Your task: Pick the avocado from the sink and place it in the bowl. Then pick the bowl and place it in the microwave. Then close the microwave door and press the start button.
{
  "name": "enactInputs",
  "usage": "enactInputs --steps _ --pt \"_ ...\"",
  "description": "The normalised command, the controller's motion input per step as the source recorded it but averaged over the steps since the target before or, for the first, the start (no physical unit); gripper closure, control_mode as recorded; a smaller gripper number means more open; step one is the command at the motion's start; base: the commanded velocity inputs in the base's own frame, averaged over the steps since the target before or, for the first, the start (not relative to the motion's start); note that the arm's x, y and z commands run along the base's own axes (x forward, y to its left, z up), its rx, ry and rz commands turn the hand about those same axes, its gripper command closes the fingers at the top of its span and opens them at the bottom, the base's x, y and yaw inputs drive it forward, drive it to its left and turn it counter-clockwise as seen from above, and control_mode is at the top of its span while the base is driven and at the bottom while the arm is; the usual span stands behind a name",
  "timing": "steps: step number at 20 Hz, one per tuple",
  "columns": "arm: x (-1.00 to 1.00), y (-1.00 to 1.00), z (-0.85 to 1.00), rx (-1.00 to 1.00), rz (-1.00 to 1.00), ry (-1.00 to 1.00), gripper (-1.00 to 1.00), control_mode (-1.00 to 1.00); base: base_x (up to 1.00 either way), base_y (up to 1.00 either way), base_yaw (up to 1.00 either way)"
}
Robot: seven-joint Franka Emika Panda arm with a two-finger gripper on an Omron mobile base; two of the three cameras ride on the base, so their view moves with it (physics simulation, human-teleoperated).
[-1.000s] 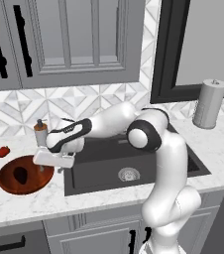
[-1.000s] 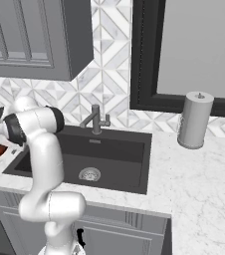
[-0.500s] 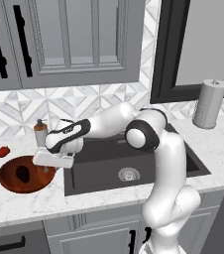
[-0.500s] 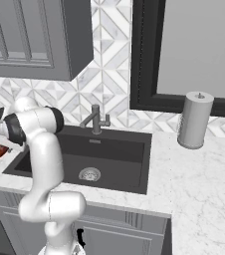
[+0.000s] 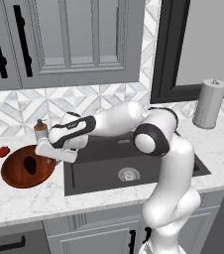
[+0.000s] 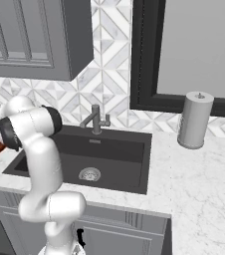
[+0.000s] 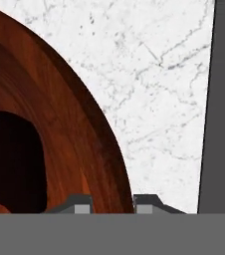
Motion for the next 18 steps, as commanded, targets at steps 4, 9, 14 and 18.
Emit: enactInputs --steps 4,9,14,18 --pt "-0.05 -0.3 0.29 0.12 -0.47 0.01 1.0 -1.0 0.0 0.0 0.0" --pt "-0.11 -0.23 0.61 0.07 -0.5 0.13 1.0 -1.0 0.0 0.0 0.0" --pt "-0.43 -0.32 0.75 0.0 -0.49 0.06 1.0 -1.0 0.0 0.0 0.0" --pt "-0.52 -0.36 0.9 0.0 -0.44 0.01 1.0 -1.0 0.0 0.0 0.0"
